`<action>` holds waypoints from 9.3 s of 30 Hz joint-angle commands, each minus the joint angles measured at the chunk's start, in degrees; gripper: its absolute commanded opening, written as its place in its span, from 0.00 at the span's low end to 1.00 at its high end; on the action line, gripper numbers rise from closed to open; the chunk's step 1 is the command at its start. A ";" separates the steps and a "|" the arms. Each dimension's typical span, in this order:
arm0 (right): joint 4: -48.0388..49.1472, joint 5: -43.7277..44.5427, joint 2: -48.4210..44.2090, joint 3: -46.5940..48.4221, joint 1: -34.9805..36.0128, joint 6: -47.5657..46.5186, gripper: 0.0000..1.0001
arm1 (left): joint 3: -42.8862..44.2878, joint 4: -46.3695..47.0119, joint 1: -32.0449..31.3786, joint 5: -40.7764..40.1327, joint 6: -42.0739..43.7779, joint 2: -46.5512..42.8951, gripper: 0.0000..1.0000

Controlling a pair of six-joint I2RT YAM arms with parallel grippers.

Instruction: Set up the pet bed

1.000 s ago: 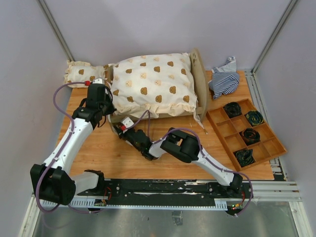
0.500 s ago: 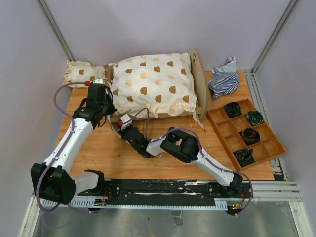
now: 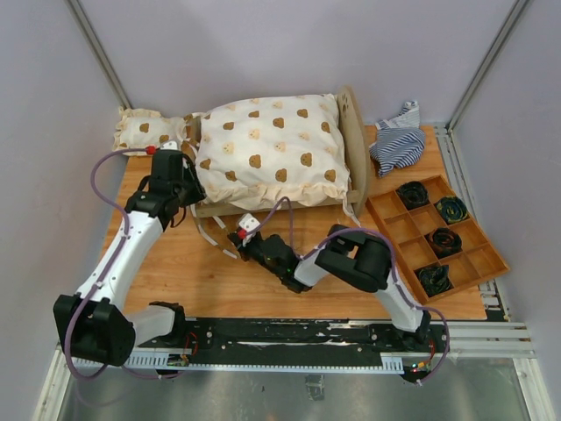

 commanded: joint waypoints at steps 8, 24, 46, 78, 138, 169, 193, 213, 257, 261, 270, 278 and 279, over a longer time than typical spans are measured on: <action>1.56 -15.69 -14.55 -11.43 2.28 6.74 0.00 | -4.77 -4.12 0.82 3.85 -3.66 -10.93 0.67; 3.89 -19.17 -20.79 -15.35 4.64 6.21 0.00 | -18.33 -3.74 0.82 13.33 -15.59 -20.16 0.65; -3.98 -16.27 -20.26 -13.33 4.17 2.29 0.27 | -24.94 4.83 0.82 13.85 -19.22 -16.49 0.00; -14.69 -9.01 -10.62 -7.81 -0.93 -7.16 0.00 | -28.01 6.60 0.84 3.55 -20.95 -13.84 0.09; -53.04 -34.92 -19.60 21.81 -12.28 30.38 0.00 | -33.21 33.92 0.64 27.69 35.15 -27.77 0.45; -4.65 -37.87 -15.75 2.88 -10.77 -6.79 0.41 | -32.97 27.40 0.64 22.18 -12.54 -29.95 0.00; -6.13 -39.96 -11.50 3.51 -10.39 -6.78 0.42 | -30.16 25.37 0.73 20.77 -13.53 -28.13 0.00; -16.64 -35.71 -10.77 8.30 -10.13 -5.83 0.00 | -23.40 15.30 0.73 2.10 -5.17 -26.86 0.37; -39.02 -40.02 -5.86 22.14 -8.02 -35.31 0.00 | -23.86 12.55 0.73 3.78 -3.74 -22.56 0.00; -41.80 -40.54 -3.68 25.52 -8.02 -41.54 0.00 | -23.94 12.38 0.73 6.09 -3.92 -24.09 0.00; -40.52 -43.17 -2.53 26.71 -7.85 -56.57 0.00 | -20.53 8.98 0.73 5.84 -4.09 -24.31 0.01; -37.00 -43.74 -1.54 26.25 -6.71 -63.40 0.00 | -17.94 5.28 0.81 1.93 -8.04 -24.54 0.35; -36.02 -43.73 -1.35 26.22 -6.70 -63.22 0.00 | -17.42 4.10 0.82 -0.72 -9.52 -24.73 0.41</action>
